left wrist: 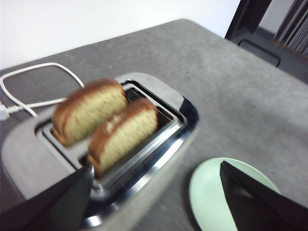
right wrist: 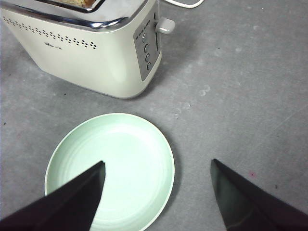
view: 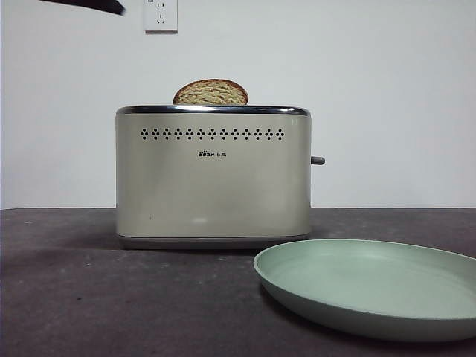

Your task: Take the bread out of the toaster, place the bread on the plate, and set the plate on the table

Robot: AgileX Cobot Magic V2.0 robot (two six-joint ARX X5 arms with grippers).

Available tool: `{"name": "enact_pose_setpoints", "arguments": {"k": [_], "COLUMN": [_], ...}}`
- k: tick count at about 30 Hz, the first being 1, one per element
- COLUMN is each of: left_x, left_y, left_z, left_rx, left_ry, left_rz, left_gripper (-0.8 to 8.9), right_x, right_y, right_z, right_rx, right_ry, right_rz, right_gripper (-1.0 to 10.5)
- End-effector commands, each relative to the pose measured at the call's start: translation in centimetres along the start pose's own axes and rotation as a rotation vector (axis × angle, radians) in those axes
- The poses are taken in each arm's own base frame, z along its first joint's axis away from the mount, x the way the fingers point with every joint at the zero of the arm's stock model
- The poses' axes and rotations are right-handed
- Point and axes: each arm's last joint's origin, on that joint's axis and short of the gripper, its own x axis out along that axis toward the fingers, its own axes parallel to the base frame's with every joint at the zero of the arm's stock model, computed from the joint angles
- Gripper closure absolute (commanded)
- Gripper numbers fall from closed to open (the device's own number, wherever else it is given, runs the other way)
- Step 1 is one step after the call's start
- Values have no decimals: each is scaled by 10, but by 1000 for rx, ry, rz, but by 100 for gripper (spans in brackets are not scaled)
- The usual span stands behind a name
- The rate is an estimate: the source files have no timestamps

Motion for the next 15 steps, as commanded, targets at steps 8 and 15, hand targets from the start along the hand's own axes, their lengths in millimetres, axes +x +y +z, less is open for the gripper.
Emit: {"name": "enact_pose_setpoints", "arguments": {"k": [8, 15], "left_x": [71, 111], "left_y": [22, 30], "left_z": [25, 16], "left_rx": [136, 196], "left_ry": [62, 137], "left_rz": [-25, 10], "left_gripper": [385, 385], "right_x": [-3, -3], "right_y": [1, 1], "right_z": [4, 4], "right_rx": [5, 4], "right_ry": [-14, -13], "right_rz": [-1, -1], "right_gripper": [592, 592]}}
